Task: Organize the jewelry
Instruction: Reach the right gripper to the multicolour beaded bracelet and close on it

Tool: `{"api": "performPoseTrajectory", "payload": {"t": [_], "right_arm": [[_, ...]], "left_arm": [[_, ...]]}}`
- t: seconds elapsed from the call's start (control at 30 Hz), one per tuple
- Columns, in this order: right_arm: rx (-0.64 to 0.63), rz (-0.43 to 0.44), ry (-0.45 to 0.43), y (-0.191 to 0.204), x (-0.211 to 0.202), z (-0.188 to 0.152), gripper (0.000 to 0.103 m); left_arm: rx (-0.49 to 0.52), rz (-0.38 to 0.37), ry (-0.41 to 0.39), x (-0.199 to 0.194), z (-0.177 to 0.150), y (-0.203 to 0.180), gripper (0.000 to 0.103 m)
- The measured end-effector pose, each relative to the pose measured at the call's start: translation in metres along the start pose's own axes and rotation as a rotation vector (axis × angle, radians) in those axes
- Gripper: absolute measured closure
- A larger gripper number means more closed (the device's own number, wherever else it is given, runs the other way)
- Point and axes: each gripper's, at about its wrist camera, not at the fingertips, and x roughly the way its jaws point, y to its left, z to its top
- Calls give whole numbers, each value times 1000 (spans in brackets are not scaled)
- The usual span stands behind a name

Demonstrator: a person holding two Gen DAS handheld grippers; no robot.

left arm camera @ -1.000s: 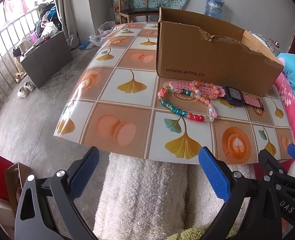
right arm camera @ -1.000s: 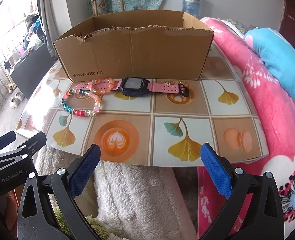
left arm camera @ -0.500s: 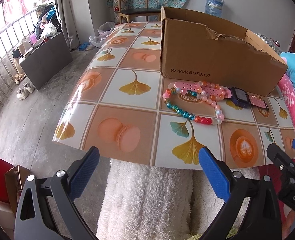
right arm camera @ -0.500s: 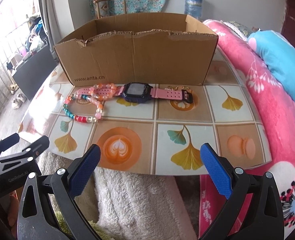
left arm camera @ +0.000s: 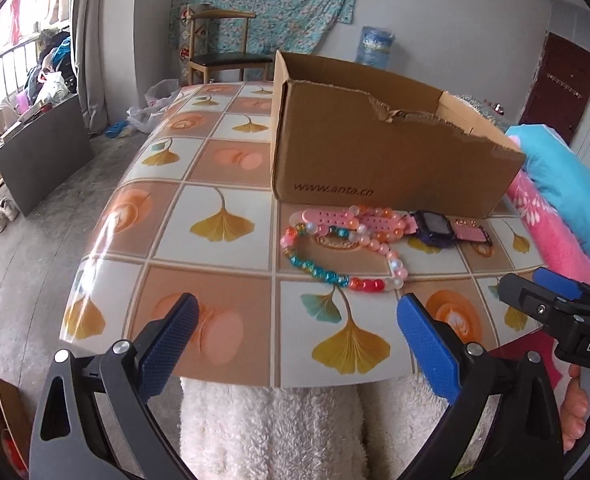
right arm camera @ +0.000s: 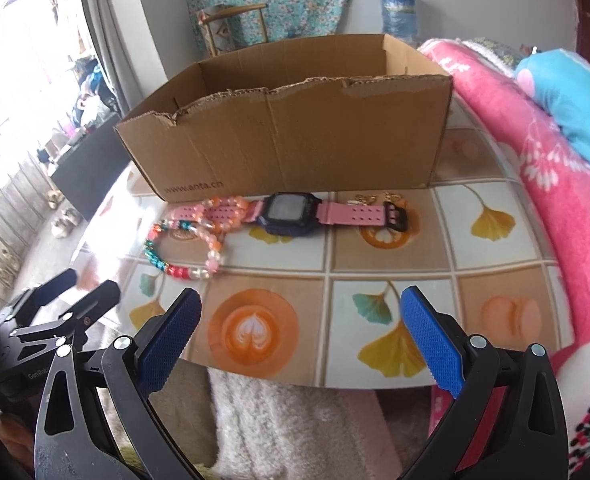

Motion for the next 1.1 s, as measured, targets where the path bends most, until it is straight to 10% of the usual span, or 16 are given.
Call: {"api": "performPoseTrajectory", "payload": {"t": [0.17, 0.47, 1.1], "right_arm": [[-8, 102, 20, 6, 8, 6, 7], [4, 227, 63, 18, 31, 18, 22], [-47, 239, 157, 33, 64, 29, 83]], "left_arm": [[-50, -94, 6, 5, 11, 11, 6], [-68, -22, 55, 32, 25, 23, 8], [61, -115, 184, 81, 47, 10, 73]]}}
